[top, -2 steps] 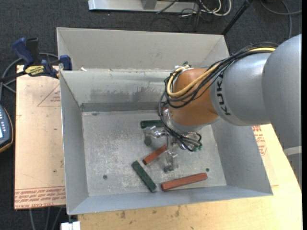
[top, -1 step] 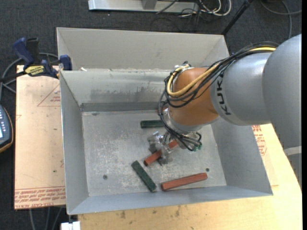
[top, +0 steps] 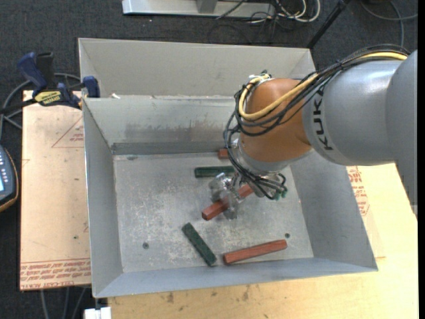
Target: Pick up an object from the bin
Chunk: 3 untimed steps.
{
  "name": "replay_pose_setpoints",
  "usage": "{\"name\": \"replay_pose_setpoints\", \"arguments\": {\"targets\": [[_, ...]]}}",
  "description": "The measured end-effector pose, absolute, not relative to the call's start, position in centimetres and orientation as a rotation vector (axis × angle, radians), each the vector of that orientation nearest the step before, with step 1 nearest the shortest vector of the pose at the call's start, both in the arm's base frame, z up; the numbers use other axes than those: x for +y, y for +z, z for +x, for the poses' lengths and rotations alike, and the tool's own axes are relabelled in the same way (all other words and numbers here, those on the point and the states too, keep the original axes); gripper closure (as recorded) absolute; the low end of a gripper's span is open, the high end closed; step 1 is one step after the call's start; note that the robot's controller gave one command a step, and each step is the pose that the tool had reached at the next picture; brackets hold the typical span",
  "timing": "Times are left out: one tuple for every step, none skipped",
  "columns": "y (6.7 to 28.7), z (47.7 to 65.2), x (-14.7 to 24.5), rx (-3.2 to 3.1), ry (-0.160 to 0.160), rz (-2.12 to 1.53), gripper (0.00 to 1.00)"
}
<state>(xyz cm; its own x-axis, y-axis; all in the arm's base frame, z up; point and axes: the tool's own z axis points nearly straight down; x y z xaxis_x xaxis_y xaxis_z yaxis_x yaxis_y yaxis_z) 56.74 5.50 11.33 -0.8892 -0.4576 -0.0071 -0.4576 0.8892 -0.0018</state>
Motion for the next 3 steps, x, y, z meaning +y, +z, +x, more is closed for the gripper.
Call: {"name": "replay_pose_setpoints", "arguments": {"targets": [[14.7,56.9,5.6,3.047,0.000,-0.737,1.00],[15.3,57.0,5.6,3.050,0.001,-0.738,1.00],[16.5,57.0,5.7,3.049,0.000,-0.739,1.00]]}}
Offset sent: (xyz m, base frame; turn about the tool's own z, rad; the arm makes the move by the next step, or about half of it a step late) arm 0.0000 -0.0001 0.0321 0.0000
